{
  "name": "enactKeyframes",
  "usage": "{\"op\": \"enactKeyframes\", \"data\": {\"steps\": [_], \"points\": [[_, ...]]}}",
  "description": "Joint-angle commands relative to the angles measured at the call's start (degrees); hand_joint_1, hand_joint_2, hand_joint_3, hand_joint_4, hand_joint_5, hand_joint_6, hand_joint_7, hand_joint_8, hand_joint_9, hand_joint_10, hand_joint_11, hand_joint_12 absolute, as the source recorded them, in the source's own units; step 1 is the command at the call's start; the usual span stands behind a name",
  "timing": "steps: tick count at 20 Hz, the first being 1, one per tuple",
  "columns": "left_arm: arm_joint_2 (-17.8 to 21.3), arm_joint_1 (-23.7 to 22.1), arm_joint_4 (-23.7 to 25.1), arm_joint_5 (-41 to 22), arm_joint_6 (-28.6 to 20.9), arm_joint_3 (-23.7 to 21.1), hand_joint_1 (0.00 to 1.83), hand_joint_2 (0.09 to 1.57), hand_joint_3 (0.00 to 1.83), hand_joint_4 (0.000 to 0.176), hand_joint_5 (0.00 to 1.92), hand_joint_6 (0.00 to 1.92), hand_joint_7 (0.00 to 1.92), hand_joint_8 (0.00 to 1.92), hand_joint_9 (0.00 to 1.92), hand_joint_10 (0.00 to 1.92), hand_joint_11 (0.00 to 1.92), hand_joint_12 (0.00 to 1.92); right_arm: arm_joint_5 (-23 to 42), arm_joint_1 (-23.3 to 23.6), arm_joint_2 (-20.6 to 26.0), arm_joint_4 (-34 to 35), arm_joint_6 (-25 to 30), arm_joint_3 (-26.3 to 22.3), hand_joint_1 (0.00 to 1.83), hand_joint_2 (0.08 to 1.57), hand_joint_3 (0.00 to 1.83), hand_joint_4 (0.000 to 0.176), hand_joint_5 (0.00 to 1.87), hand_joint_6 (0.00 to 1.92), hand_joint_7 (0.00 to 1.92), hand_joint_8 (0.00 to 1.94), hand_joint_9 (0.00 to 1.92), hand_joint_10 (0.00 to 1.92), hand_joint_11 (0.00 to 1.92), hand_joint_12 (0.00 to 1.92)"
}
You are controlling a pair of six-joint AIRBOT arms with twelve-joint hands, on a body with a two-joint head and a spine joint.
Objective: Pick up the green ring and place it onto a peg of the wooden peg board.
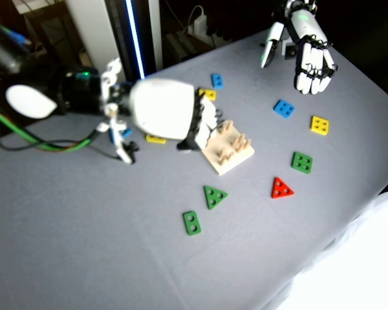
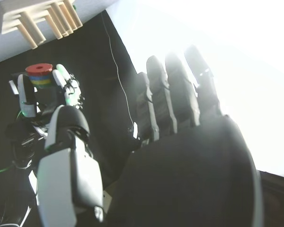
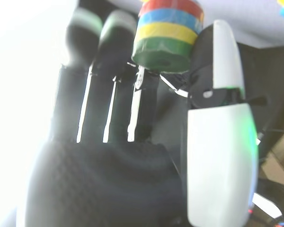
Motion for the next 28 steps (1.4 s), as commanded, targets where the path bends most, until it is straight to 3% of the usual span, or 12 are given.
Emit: {"op": "enactKeyframes", "data": {"steps": [1, 3, 5, 6, 8, 11, 12, 20, 22, 24, 26, 28], "points": [[-0.2, -0.5, 0.9, -7.2, -0.5, 0.0, 0.61, 1.06, 0.00, 0.036, 0.44, 0.00, 0.49, 0.00, 0.37, 0.00, 0.00, 0.87, 5.4, 1.1, -0.3, 1.4, 0.1, 0.4, 1.26, 1.11, 0.00, 0.000, 1.11, 0.59, 0.92, 1.29, 1.04, 1.11, 1.02, 1.22], [-0.2, -0.5, 0.9, -7.2, -0.5, 0.0, 0.62, 1.05, 0.00, 0.053, 0.42, 0.00, 0.48, 0.00, 0.37, 0.00, 0.00, 0.92, 3.9, 2.0, -0.8, 0.0, 0.2, 0.7, 1.26, 1.13, 0.00, 0.000, 1.09, 0.59, 0.86, 1.41, 1.05, 1.30, 1.06, 1.36], [-0.2, -0.5, 1.0, -7.2, -0.5, 0.0, 0.63, 1.05, 0.00, 0.052, 0.41, 0.00, 0.47, 0.00, 0.36, 0.00, 0.00, 0.91, 3.0, 2.5, -1.5, -1.4, 0.8, 1.1, 1.25, 1.16, 0.00, 0.000, 1.04, 0.65, 0.81, 1.50, 1.03, 1.48, 1.08, 1.49], [-0.2, -0.5, 1.0, -7.2, -0.5, 0.0, 0.63, 1.05, 0.00, 0.059, 0.41, 0.00, 0.46, 0.00, 0.34, 0.00, 0.00, 0.89, 2.6, 2.6, -1.7, -1.8, 1.0, 1.3, 1.25, 1.16, 0.00, 0.000, 1.03, 0.66, 0.83, 1.49, 1.03, 1.46, 1.06, 1.49], [-0.2, -0.5, 1.0, -7.2, -0.5, 0.1, 0.63, 1.04, 0.00, 0.064, 0.39, 0.00, 0.44, 0.00, 0.32, 0.00, 0.00, 0.85, 1.6, 2.8, -2.4, -2.6, 1.5, 1.8, 1.26, 1.12, 0.00, 0.000, 1.02, 0.73, 0.94, 1.28, 1.08, 1.12, 1.03, 1.26], [-0.2, -0.5, 1.0, -7.2, -0.5, 0.1, 0.63, 1.04, 0.00, 0.074, 0.37, 0.00, 0.42, 0.00, 0.30, 0.00, 0.00, 0.81, 0.4, 2.8, -3.2, -3.5, 2.5, 2.5, 1.25, 1.12, 0.00, 0.000, 0.98, 0.83, 0.98, 1.19, 1.10, 1.05, 1.04, 1.23], [-0.2, -0.5, 1.0, -7.1, -0.5, 0.1, 0.63, 1.04, 0.00, 0.075, 0.37, 0.00, 0.42, 0.00, 0.30, 0.00, 0.00, 0.81, 0.0, 2.8, -3.4, -3.8, 2.5, 2.7, 1.27, 1.12, 0.00, 0.000, 1.03, 0.70, 0.96, 1.25, 1.11, 1.07, 1.03, 1.27], [-0.2, -0.5, 1.0, -7.2, -0.6, 0.2, 0.63, 1.02, 0.00, 0.096, 0.36, 0.00, 0.41, 0.00, 0.30, 0.00, 0.00, 0.82, -2.4, 3.5, -5.8, -4.9, 2.5, 4.4, 1.26, 1.15, 0.00, 0.000, 1.04, 0.66, 0.83, 1.47, 1.04, 1.53, 1.09, 1.64], [-0.3, -0.5, 1.0, -7.4, -0.7, 0.2, 0.64, 1.02, 0.00, 0.082, 0.37, 0.00, 0.39, 0.00, 0.29, 0.00, 0.00, 0.79, -2.8, 3.8, -6.0, -4.9, 2.5, 4.8, 1.25, 1.16, 0.00, 0.000, 1.02, 0.71, 0.84, 1.46, 1.03, 1.52, 1.10, 1.63], [-0.3, -0.5, 1.1, -7.4, -0.7, 0.2, 0.64, 1.02, 0.00, 0.076, 0.37, 0.00, 0.39, 0.00, 0.28, 0.00, 0.00, 0.79, -3.4, 3.9, -6.2, -4.9, 2.5, 5.1, 1.23, 1.20, 0.00, 0.000, 0.95, 0.80, 0.74, 1.61, 0.99, 1.77, 1.10, 1.82], [-0.3, -0.5, 1.1, -7.6, -0.9, 0.1, 0.65, 1.01, 0.00, 0.098, 0.36, 0.00, 0.40, 0.00, 0.29, 0.00, 0.00, 0.85, -4.2, 3.9, -6.3, -4.9, 2.5, 5.2, 1.23, 1.20, 0.00, 0.000, 0.95, 0.81, 0.73, 1.62, 1.00, 1.77, 1.11, 1.82], [-0.3, -0.5, 1.1, -7.6, -1.0, 0.1, 0.64, 1.01, 0.00, 0.100, 0.36, 0.00, 0.41, 0.00, 0.31, 0.00, 0.00, 0.87, -4.8, 3.9, -6.3, -4.9, 2.5, 5.3, 1.24, 1.18, 0.00, 0.000, 0.98, 0.76, 0.77, 1.57, 1.03, 1.73, 1.13, 1.82]]}}
